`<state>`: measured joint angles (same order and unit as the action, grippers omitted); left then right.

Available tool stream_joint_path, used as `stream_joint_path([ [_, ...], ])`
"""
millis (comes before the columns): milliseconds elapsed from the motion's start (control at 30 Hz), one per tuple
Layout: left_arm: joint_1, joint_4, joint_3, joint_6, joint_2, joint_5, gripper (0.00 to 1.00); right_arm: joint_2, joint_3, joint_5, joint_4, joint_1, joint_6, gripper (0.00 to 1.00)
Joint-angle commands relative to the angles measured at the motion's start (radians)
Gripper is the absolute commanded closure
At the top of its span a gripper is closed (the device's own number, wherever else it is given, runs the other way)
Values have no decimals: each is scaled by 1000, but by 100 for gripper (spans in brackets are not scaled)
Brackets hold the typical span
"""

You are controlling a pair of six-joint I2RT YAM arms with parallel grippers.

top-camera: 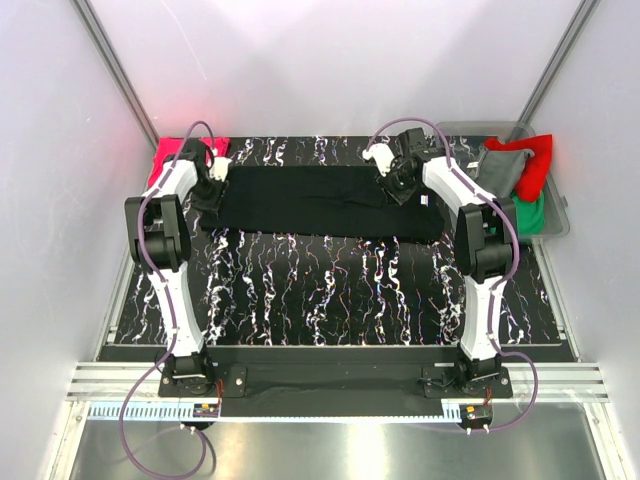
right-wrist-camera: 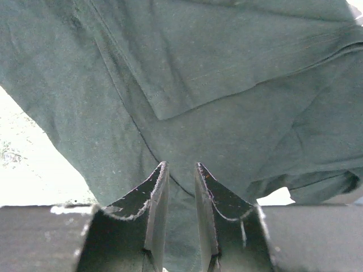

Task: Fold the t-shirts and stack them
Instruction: Fold the tshirt

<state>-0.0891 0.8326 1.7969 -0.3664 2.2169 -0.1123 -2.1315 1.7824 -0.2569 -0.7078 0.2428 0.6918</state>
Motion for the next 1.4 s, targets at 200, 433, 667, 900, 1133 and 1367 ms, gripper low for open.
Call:
stream_joint_path([
  [200,8,-29,-16,-8,6,34,62,-85,55,-51,-35,20,2,69],
  [433,12,-29,-36,-12,-2,46,62,-151,124,-64,-38,29,-11,69],
  [667,15,-32,-47,-19,-2,65,62,-223,230,-70,-38,38,-17,69],
  [900,25,-30,-60,-29,-10,89,62,-347,565,-81,-29,38,-89,68],
  [1133,35,-44,-128,-78,-65,109,60,-415,819,15,88,89,-119,62],
  [1367,40,-87,-237,-143,-169,56,56,-173,521,24,70,81,-149,58],
])
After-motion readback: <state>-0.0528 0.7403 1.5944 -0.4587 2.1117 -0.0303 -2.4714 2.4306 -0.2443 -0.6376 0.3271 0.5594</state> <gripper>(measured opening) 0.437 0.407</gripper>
